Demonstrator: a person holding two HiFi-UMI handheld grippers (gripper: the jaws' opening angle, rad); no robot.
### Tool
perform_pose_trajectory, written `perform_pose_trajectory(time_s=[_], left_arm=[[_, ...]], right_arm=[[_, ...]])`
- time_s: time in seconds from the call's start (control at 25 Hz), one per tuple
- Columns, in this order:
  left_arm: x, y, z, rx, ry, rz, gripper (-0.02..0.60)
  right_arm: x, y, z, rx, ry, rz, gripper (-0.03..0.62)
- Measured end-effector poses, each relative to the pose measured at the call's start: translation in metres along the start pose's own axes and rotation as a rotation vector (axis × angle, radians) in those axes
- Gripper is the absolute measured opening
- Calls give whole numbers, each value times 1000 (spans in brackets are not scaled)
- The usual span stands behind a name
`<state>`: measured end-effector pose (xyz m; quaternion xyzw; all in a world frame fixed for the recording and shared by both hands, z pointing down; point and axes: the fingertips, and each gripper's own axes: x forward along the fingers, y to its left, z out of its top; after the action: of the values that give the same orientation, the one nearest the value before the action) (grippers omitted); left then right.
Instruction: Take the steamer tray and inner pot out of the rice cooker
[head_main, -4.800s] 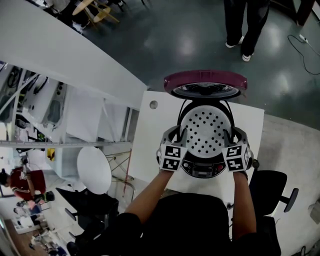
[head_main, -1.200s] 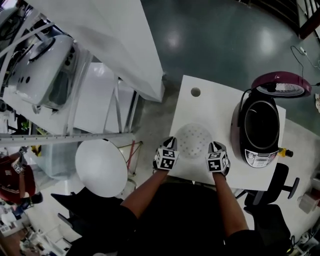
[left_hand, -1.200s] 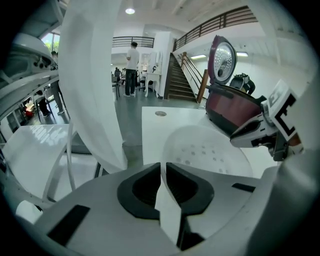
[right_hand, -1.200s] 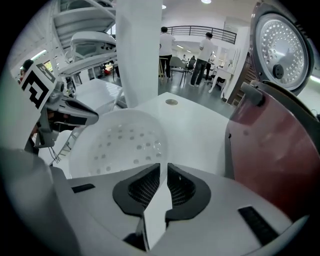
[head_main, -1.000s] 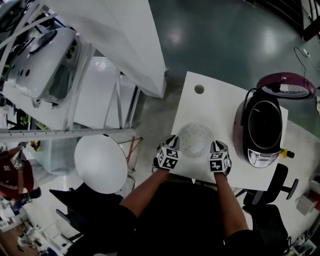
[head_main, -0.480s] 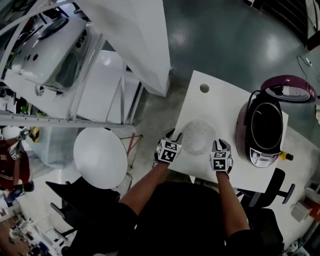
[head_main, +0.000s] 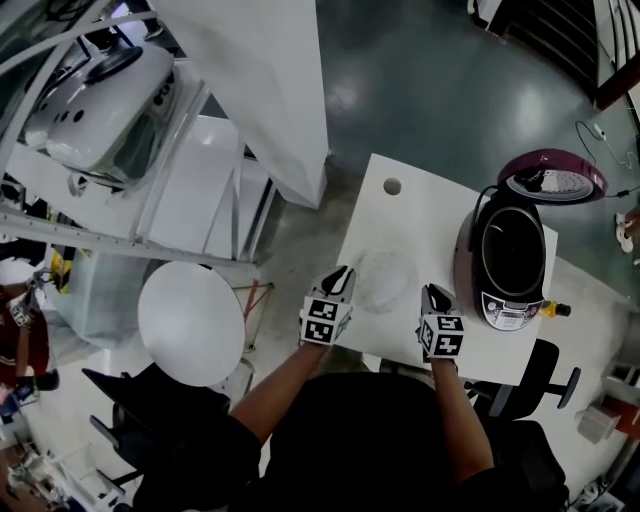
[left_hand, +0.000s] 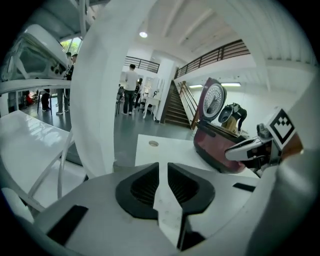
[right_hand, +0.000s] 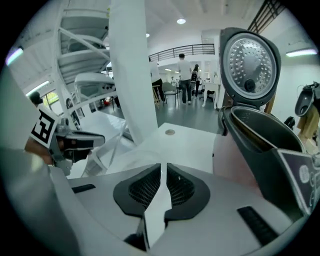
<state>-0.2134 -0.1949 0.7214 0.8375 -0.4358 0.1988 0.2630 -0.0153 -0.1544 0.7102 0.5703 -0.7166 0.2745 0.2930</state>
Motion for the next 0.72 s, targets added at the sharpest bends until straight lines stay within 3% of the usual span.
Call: perform_pose_trajectory(time_s=[0.16,0.36,0.72], left_arm=[[-17,-21,17,-29,-46,-29,19],[-27,-69,46,-6,-98,-81,14],[-13,-175,118,65,-182,-201,9]], right_arm=[[-32,1,26,37,-94,25,9],[-81,-10,54,45,-210,56,3],[-162,-105,81,65,-360,-21,3]])
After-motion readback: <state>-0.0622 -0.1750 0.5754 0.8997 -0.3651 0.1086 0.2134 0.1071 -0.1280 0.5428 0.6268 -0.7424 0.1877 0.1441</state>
